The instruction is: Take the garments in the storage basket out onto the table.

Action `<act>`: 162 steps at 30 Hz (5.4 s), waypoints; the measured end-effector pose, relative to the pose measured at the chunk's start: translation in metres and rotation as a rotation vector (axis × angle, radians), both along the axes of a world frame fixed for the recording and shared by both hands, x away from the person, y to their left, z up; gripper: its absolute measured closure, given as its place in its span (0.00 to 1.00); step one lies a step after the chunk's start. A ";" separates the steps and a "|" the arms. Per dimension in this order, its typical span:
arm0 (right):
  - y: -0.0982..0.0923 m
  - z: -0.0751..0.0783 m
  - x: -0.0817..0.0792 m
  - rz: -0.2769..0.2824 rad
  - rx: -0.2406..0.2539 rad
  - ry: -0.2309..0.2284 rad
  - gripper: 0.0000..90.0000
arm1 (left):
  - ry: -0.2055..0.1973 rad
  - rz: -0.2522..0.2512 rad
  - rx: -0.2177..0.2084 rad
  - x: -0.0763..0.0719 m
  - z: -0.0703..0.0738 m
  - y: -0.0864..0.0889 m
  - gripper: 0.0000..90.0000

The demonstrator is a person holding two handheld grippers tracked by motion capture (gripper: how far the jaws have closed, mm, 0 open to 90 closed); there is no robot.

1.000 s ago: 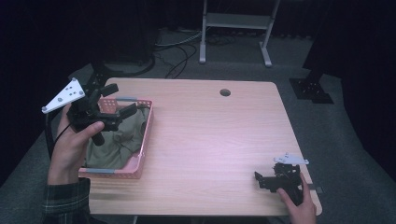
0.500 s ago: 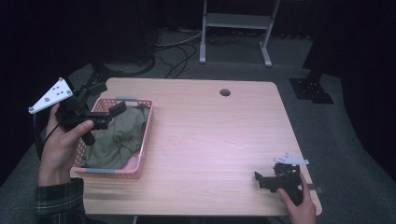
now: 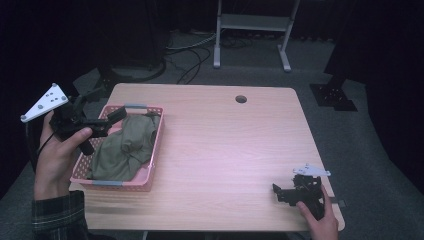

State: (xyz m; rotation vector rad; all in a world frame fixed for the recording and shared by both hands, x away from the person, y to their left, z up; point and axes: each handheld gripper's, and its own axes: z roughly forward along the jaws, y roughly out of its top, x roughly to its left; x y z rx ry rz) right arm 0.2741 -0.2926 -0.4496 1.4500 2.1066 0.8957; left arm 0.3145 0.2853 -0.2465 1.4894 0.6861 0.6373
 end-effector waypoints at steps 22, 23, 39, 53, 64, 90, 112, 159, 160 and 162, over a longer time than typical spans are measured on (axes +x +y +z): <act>0.000 0.000 0.000 0.000 0.000 -0.001 0.00 | -0.003 0.054 0.061 0.013 0.002 0.021 0.02; 0.000 0.000 0.000 0.001 -0.001 -0.001 0.00 | -0.001 0.055 0.062 0.014 0.001 0.021 0.02; 0.000 0.000 0.000 0.001 -0.001 -0.001 0.00 | 0.072 0.073 0.121 0.037 -0.019 0.019 0.02; 0.000 0.000 0.000 0.001 -0.001 -0.001 0.00 | 0.138 0.086 0.156 0.053 -0.039 0.021 0.02; 0.000 0.000 0.000 0.001 -0.001 -0.001 0.00 | 0.198 0.095 0.189 0.066 -0.055 0.018 0.02; 0.000 0.000 0.000 0.001 -0.001 -0.001 0.00 | 0.275 0.092 0.209 0.080 -0.078 0.015 0.02; 0.000 0.000 0.000 0.001 -0.001 -0.001 0.00 | 0.357 0.074 0.263 0.090 -0.101 0.010 0.02; 0.000 0.000 0.000 0.001 -0.001 -0.001 0.00 | 0.564 0.107 0.372 0.110 -0.148 0.008 0.02; 0.000 0.000 0.000 0.001 -0.001 -0.001 0.00 | 0.569 0.107 0.378 0.110 -0.149 0.008 0.02; 0.000 0.000 0.000 0.001 -0.001 -0.001 0.00 | 0.580 0.110 0.392 0.110 -0.151 0.007 0.02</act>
